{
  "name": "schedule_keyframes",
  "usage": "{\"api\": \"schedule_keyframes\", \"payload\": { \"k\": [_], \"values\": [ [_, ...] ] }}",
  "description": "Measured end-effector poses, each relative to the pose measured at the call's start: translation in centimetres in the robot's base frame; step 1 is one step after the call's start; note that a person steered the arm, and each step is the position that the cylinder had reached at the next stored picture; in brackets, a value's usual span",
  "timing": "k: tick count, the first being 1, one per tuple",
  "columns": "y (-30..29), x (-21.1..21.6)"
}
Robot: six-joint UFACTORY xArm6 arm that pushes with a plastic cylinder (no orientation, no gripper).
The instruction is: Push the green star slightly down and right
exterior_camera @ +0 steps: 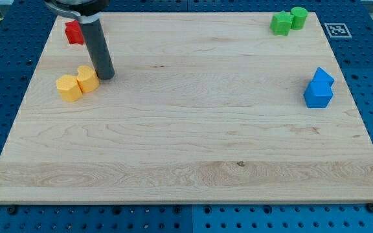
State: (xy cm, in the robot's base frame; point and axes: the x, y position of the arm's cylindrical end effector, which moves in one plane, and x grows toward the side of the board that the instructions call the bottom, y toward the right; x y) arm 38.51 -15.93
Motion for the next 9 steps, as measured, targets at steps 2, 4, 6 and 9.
{"api": "schedule_keyframes", "payload": {
  "k": [2,4,6,9],
  "values": [
    [1.5,0.0],
    [3.5,-0.4],
    [8.6,-2.6],
    [20.0,-11.5]
  ]
}}
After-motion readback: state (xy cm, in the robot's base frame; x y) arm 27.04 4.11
